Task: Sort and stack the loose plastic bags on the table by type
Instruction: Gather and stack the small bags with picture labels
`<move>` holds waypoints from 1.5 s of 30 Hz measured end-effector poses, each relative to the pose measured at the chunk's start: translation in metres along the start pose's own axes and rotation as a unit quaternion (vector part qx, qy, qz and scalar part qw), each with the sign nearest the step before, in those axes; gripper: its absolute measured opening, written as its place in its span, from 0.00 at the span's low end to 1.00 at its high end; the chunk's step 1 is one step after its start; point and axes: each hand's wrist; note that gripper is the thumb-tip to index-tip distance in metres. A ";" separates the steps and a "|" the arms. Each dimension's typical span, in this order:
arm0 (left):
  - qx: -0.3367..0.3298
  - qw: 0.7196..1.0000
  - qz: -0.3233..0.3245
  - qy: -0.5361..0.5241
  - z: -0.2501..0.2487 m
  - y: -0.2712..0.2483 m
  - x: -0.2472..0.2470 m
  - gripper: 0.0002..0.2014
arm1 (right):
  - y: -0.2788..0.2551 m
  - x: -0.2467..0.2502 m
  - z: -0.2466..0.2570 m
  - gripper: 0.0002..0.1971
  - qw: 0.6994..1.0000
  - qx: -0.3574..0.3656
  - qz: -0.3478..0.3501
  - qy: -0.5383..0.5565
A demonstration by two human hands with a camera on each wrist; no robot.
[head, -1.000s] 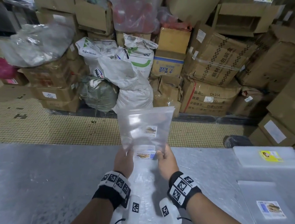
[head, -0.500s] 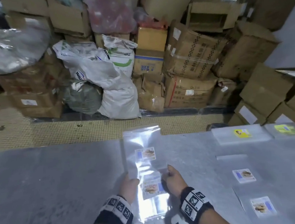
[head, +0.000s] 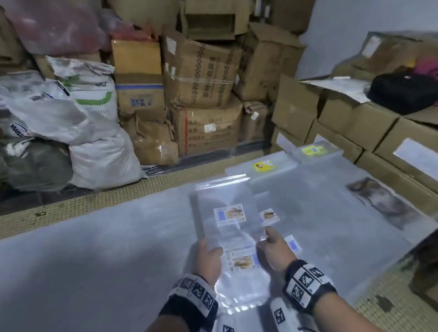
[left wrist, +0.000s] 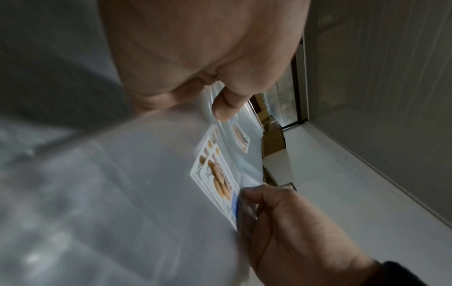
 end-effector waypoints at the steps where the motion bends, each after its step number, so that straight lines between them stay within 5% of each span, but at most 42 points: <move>1: -0.002 1.000 -0.008 -0.015 -0.002 0.001 -0.020 0.12 | 0.005 0.018 -0.003 0.16 1.000 0.002 -0.010 -0.007; 7: 0.005 0.997 -0.063 -0.043 -0.003 0.009 -0.131 0.14 | 0.039 0.107 -0.017 0.19 0.999 0.015 -0.015 -0.028; 11: 0.001 0.990 -0.136 -0.045 0.003 0.005 -0.174 0.11 | 0.088 0.130 -0.054 0.11 0.997 0.021 0.036 -0.064; 14: -0.005 0.987 -0.158 -0.021 0.007 0.003 -0.190 0.15 | 0.078 0.140 -0.035 0.17 0.990 0.021 0.056 -0.125; 20: 0.008 0.979 -0.174 0.108 0.006 0.012 -0.199 0.23 | 0.090 0.143 -0.034 0.18 0.981 -0.001 0.059 -0.186; 27: 0.113 0.942 -0.155 0.274 0.010 0.025 -0.191 0.31 | 0.105 0.138 -0.044 0.22 0.962 -0.023 0.081 -0.258; 33: 0.124 0.948 -0.149 0.253 0.016 0.027 -0.193 0.36 | 0.110 0.137 -0.044 0.24 0.930 -0.023 0.047 -0.364; 37: 0.108 0.956 -0.153 0.224 0.029 0.039 -0.192 0.43 | 0.120 0.132 -0.050 0.26 0.940 -0.035 0.050 -0.335; 45: 0.164 0.967 -0.136 0.143 0.015 0.049 -0.180 0.38 | 0.147 0.129 -0.061 0.24 0.959 -0.052 0.071 -0.270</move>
Point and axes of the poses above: each hand's wrist, its own y-axis towards the middle knuckle, its own x-axis out of the back of the hand, z = x × y, and after that the axes turned 1 degree about x, right-handed
